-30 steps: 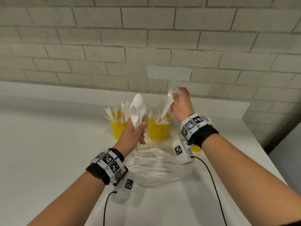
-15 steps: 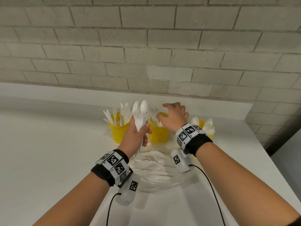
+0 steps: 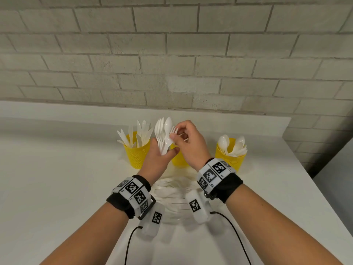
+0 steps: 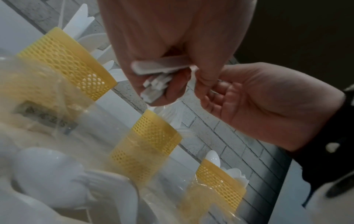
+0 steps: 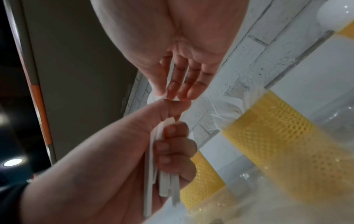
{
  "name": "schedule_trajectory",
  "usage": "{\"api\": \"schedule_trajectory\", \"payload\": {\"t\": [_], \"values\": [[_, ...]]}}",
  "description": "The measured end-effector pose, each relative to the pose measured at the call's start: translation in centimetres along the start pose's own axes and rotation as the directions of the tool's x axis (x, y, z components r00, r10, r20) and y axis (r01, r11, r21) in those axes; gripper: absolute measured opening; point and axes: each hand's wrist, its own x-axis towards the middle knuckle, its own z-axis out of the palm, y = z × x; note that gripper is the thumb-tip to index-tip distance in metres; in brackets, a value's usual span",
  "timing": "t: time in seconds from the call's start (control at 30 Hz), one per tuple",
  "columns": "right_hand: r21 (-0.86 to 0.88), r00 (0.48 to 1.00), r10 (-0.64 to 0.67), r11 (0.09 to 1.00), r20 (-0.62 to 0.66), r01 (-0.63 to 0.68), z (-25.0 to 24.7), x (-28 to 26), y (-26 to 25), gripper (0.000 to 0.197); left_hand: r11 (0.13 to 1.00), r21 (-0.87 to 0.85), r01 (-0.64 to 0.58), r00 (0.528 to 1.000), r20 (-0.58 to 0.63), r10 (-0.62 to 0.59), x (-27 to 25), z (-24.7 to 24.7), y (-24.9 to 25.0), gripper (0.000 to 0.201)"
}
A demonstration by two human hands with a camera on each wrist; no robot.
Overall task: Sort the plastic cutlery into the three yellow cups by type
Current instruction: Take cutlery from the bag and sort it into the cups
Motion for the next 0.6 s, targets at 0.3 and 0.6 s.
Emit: {"api": "schedule_trajectory", "payload": {"t": [0.3, 0.6], "values": [[0.068, 0.953, -0.046, 0.995, -0.3, 0.069, -4.3, 2.4, -2.2, 0.031, 0.967, -0.222, 0.122, 0.991, 0.083, -0.106, -0.1, -1.7, 0.3, 0.023], [-0.523, 0.978, 0.186, 0.826, -0.098, -0.209, -2.8, 2.4, 4.2, 0.036, 0.992, -0.032, -0.12, 0.988, 0.095, 0.123, 0.0, -1.0, -0.6, 0.032]]}}
